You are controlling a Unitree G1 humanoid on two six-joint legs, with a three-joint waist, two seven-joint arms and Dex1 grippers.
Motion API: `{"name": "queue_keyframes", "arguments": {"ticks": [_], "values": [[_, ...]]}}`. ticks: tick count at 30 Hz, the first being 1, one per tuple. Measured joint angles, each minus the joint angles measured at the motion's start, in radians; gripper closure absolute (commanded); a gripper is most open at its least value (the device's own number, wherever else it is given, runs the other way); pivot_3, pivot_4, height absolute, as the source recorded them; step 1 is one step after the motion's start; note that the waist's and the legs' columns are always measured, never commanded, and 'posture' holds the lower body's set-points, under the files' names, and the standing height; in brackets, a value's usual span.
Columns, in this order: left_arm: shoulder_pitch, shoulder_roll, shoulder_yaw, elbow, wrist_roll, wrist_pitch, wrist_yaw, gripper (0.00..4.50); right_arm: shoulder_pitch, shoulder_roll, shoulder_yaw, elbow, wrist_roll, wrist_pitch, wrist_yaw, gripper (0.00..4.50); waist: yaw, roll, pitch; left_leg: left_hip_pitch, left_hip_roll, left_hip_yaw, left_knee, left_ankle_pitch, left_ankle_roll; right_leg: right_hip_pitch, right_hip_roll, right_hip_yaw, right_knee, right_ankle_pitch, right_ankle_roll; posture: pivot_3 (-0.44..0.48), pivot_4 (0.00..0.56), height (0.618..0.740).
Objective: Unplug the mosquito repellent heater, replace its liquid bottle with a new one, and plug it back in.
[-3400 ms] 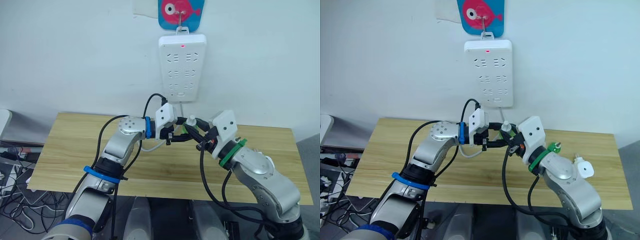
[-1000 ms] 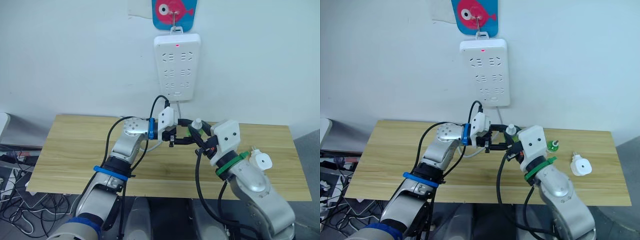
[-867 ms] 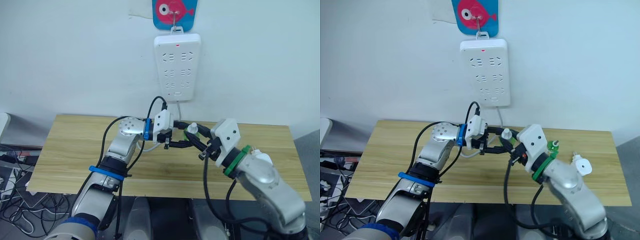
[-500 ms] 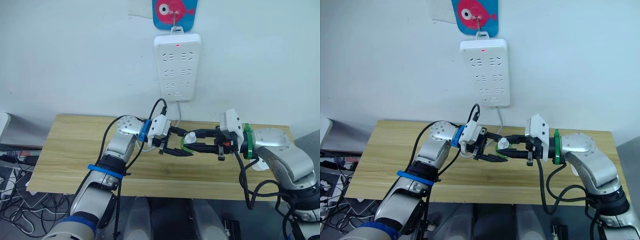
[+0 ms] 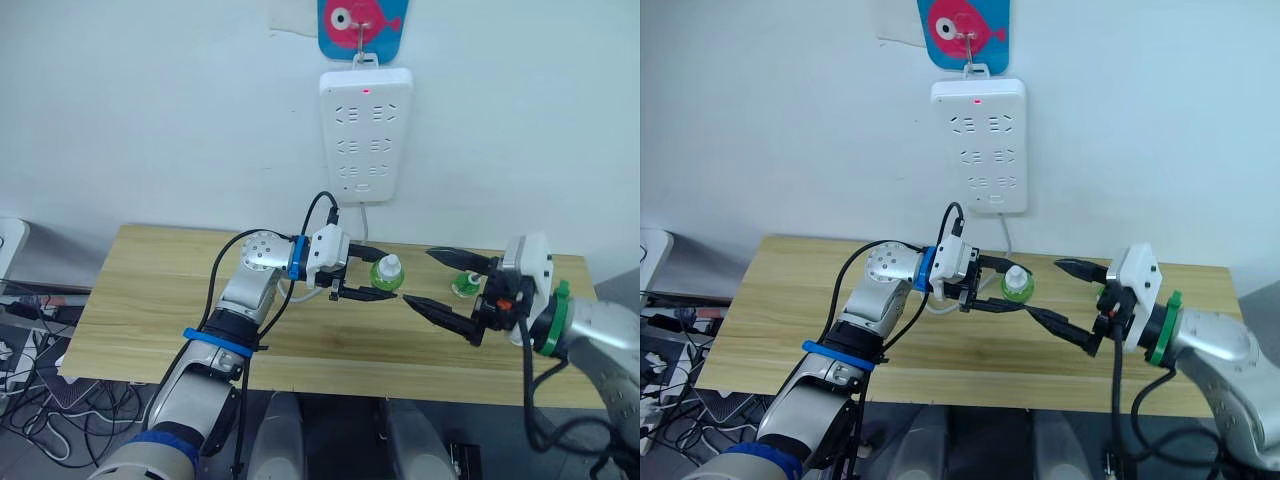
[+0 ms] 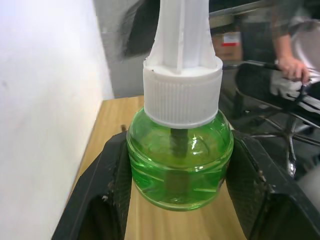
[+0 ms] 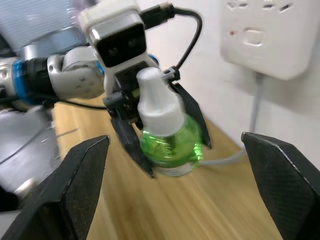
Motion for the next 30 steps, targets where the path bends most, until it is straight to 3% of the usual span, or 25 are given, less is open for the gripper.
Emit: {"name": "queue_keyframes", "arguments": {"ticks": [5, 10, 17, 30], "values": [[0.028, -0.013, -0.003, -0.045, 0.012, 0.034, 0.065, 2.24, -0.032, 0.114, 0.183, -0.072, -0.19, 0.015, -0.278, 0.02, -0.01, 0.001, 0.0, 0.0, 0.0, 0.0, 0.0, 0.002, -0.003, 0.0, 0.001, 0.0, 0.001, 0.0, 0.0, 0.06, 0.303, 0.74], [0.035, -0.015, -0.007, -0.063, 0.012, 0.05, 0.081, 2.24, -0.076, 0.188, 0.302, -0.039, -0.308, 0.014, -0.393, 0.02, -0.01, 0.001, 0.0, 0.0, 0.0, 0.0, 0.0, 0.002, -0.003, -0.001, 0.001, 0.0, 0.0, 0.0, 0.0, 0.061, 0.297, 0.74], [0.035, -0.017, -0.011, -0.064, 0.012, 0.059, 0.081, 2.24, -0.075, 0.221, 0.303, -0.007, -0.34, 0.009, -0.412, 0.02, -0.009, 0.001, -0.001, 0.0, 0.0, 0.0, 0.0, 0.002, -0.003, -0.001, 0.0, 0.0, 0.0, 0.0, 0.0, 0.054, 0.304, 0.74], [0.034, -0.018, -0.023, -0.065, 0.011, 0.062, 0.08, 2.24, 0.032, 0.168, 0.206, -0.096, -0.285, 0.024, -0.346, 0.02, -0.009, 0.001, -0.001, 0.0, 0.0, 0.0, -0.001, 0.001, -0.001, -0.001, 0.0, 0.0, 0.0, 0.0, 0.0, 0.053, 0.31, 0.74]]}}
